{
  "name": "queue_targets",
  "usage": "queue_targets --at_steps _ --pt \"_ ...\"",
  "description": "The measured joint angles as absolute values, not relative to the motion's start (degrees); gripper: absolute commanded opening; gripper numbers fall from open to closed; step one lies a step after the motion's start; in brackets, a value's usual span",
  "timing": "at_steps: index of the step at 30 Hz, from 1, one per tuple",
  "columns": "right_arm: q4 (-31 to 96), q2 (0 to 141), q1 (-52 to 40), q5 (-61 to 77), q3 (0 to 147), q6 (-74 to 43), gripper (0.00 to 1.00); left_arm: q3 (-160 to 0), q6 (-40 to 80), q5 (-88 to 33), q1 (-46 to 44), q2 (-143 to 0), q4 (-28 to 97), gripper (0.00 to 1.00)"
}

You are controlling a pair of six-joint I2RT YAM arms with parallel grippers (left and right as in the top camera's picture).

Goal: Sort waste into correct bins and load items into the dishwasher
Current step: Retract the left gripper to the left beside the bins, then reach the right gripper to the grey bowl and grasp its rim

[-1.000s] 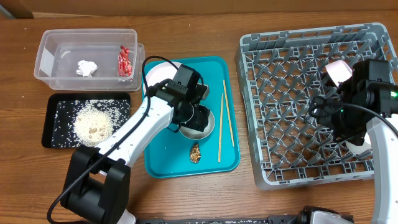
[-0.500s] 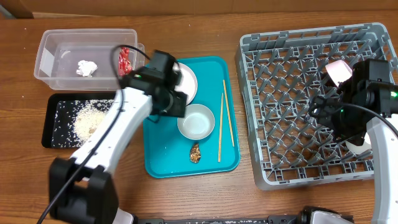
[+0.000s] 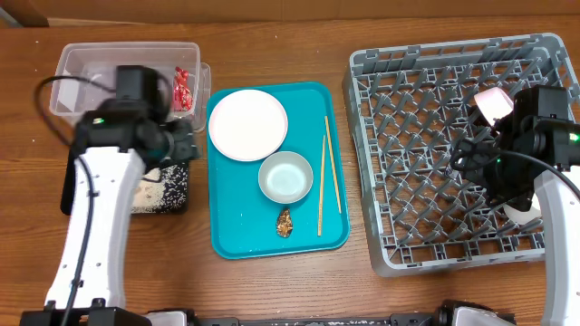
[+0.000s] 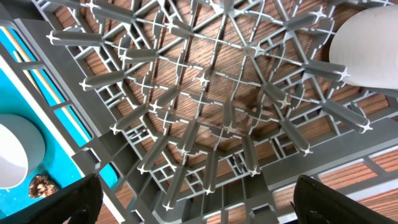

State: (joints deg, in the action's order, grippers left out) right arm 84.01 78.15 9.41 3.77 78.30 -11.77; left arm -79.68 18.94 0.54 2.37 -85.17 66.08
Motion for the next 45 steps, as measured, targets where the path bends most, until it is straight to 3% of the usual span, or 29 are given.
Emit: queue_targets --at_steps 3,8,20,32,37,45 --pt "84.0 78.1 9.4 3.6 78.3 -11.8 1.00 -79.7 21.6 0.1 5.3 -85.2 66.3 0.93" --pt "83.9 78.1 9.4 3.6 78.3 -11.8 1.00 -79.7 24.1 -1.4 6.5 -85.2 66.1 0.97" --pt "77.5 78.1 9.4 4.4 78.3 -11.9 1.00 -79.7 25.0 -1.4 6.5 -85.2 66.0 0.98" --pt "66.5 78.1 8.3 18.3 78.3 -11.9 1.00 -79.7 25.2 -0.4 6.5 -85.2 63.6 1.00" --pt "62.4 78.1 1.3 19.2 78.3 -12.0 1.00 -79.7 25.2 -0.3 6.5 -85.1 63.2 1.00" --pt "55.9 78.4 -17.8 13.6 78.3 -11.9 1.00 -79.7 25.2 -0.2 6.5 -85.1 63.1 1.00"
